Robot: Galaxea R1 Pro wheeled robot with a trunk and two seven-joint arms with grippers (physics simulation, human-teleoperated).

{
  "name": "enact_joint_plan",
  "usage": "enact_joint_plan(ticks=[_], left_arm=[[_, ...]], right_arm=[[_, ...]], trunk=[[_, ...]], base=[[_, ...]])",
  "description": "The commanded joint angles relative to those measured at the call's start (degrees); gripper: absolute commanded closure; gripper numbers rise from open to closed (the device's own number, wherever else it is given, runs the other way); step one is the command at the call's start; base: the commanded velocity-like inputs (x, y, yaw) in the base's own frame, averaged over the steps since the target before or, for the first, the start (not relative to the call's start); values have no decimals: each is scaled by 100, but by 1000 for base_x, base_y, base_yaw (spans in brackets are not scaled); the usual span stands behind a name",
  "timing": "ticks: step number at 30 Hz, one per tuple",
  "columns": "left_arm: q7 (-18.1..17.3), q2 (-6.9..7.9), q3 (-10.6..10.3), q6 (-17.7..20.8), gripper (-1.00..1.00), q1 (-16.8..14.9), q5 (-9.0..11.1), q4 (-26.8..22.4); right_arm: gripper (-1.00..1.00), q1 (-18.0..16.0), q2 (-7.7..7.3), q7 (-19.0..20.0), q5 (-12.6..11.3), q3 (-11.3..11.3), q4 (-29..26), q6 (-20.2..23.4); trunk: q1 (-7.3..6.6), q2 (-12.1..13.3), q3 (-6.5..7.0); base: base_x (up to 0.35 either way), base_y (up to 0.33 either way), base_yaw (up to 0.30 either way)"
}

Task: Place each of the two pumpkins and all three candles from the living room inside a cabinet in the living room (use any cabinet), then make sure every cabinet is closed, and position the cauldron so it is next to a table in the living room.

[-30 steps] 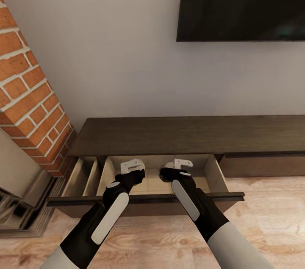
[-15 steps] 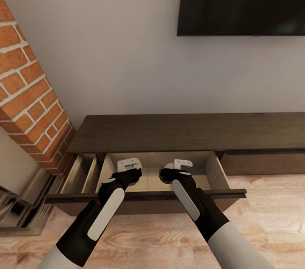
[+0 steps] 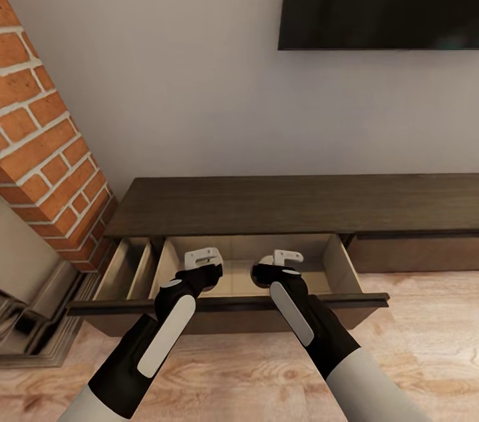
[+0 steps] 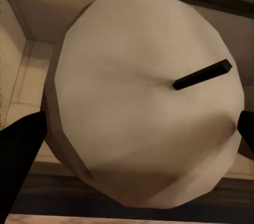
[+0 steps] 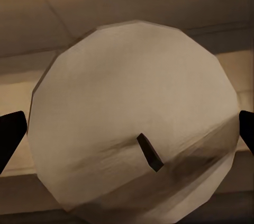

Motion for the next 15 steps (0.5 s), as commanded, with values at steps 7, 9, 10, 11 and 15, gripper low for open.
enact_joint_plan(ticks=[7,9,10,11,15], left_arm=[[61,1,10,8,100,-5,33,-7],[62,1,7,8,100,-5,27,-7],[62,1,3,8,100,-5,22,-7],[62,1,-2,8,100,-5,19,-7],[60,1,-6,8,100,-5,12,-2]], right_arm=[[100,-5,-2,-251,-64,-1,15,-48],[100,-5,-2,-295,-64,-9,18,-56],[100,-5,-2,-306,-62,-11,16,-58],[100,-5,-2,-313,-62,-13,17,-60],[100,-5,-2,-324,-60,-15,14,-62]], trunk=[[-1,-2,-5],[-1,-2,-5],[-1,-2,-5],[-1,-2,-5],[-1,-2,-5]], base=[[0,0,0],[0,0,0],[0,0,0],[0,0,0],[24,0,0]])
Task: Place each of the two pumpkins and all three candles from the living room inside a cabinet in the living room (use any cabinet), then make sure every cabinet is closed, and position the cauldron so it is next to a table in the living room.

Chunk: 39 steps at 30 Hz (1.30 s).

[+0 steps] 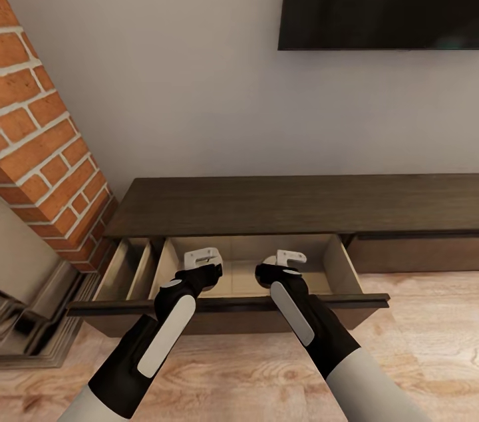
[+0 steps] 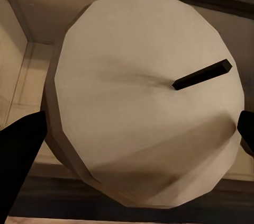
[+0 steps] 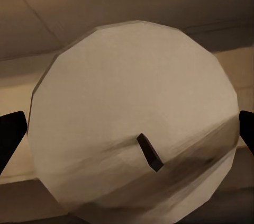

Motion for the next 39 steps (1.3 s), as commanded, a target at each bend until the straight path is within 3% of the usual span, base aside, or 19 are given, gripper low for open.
enact_joint_plan(ticks=[1,21,39], left_arm=[[58,1,-10,7,100,-5,43,-9],[58,-1,15,5,100,-5,44,-11],[59,-8,-22,-1,100,-5,12,-3]], right_arm=[[100,-5,-2,-51,-42,11,-7,11],[100,-5,-2,-48,-32,11,10,8],[100,-5,-2,-43,-15,13,10,11]], trunk=[[0,-2,-5],[0,-2,-5],[395,-724,-328]], base=[[116,0,0],[83,0,0],[2,0,0]])
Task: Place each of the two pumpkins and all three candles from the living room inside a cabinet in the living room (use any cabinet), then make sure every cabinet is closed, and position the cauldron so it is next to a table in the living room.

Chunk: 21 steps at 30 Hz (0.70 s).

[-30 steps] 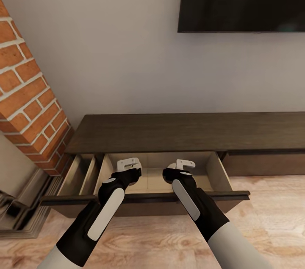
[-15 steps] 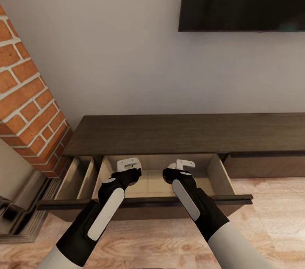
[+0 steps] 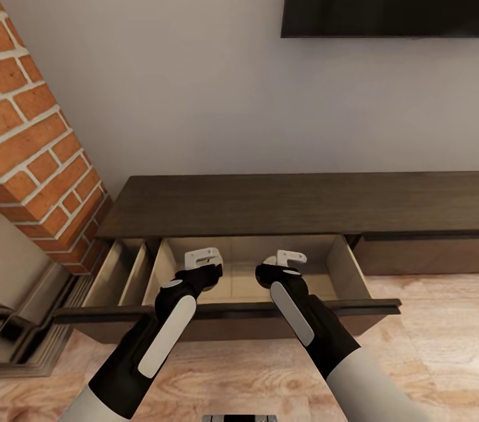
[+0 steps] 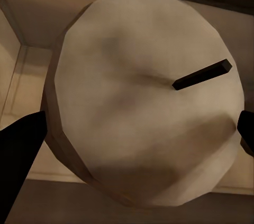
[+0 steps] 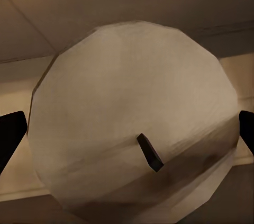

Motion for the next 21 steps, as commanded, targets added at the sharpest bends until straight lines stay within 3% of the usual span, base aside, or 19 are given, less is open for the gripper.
enact_joint_plan(ticks=[1,10,14,21], left_arm=[[57,1,-3,6,100,-5,45,-7],[57,8,16,12,100,-5,48,-24],[57,20,19,24,100,-5,89,-274],[57,35,18,97,100,-5,114,-434]], right_arm=[[100,-6,-2,-50,-39,11,-7,8],[100,-6,-2,-50,-39,14,-7,8],[100,-6,-2,-50,-39,13,-29,11],[100,-6,-2,-34,-31,10,-84,17]], trunk=[[21,-44,-23],[175,-325,-149],[263,-485,-220],[263,-485,-220]], base=[[0,0,0],[0,0,0],[0,0,0],[0,0,0]])
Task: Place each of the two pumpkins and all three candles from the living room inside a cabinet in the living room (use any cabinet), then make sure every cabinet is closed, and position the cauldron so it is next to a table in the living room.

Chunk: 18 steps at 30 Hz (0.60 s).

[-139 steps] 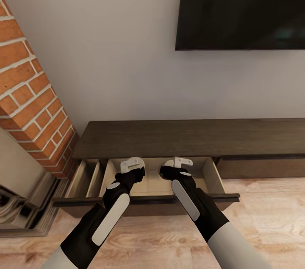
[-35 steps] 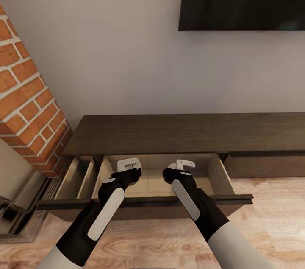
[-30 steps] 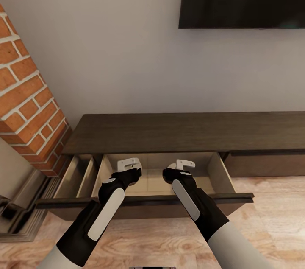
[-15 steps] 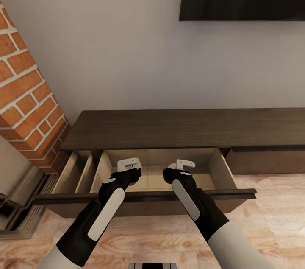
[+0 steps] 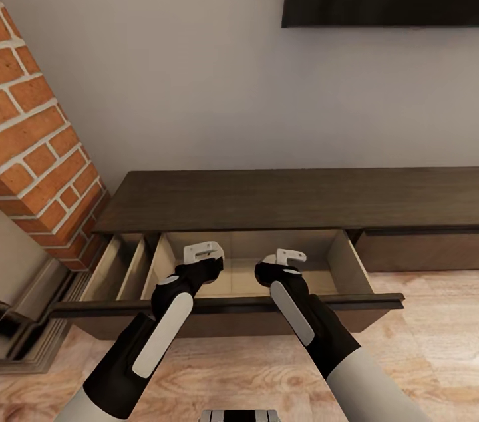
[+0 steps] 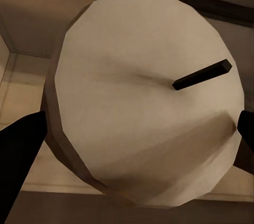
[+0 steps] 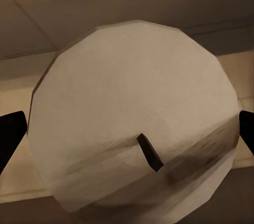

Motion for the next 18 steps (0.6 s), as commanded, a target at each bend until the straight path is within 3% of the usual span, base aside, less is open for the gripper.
enact_joint_plan(ticks=[1,18], left_arm=[[58,1,-8,9,100,-5,49,-9],[58,-8,-20,121,100,0,55,5]], right_arm=[[100,-5,-2,-50,-47,11,-7,12],[100,-5,-2,-49,-58,11,9,49]], trunk=[[-1,-2,-5],[-1,-2,-5]], base=[[0,0,0],[48,6,0]])
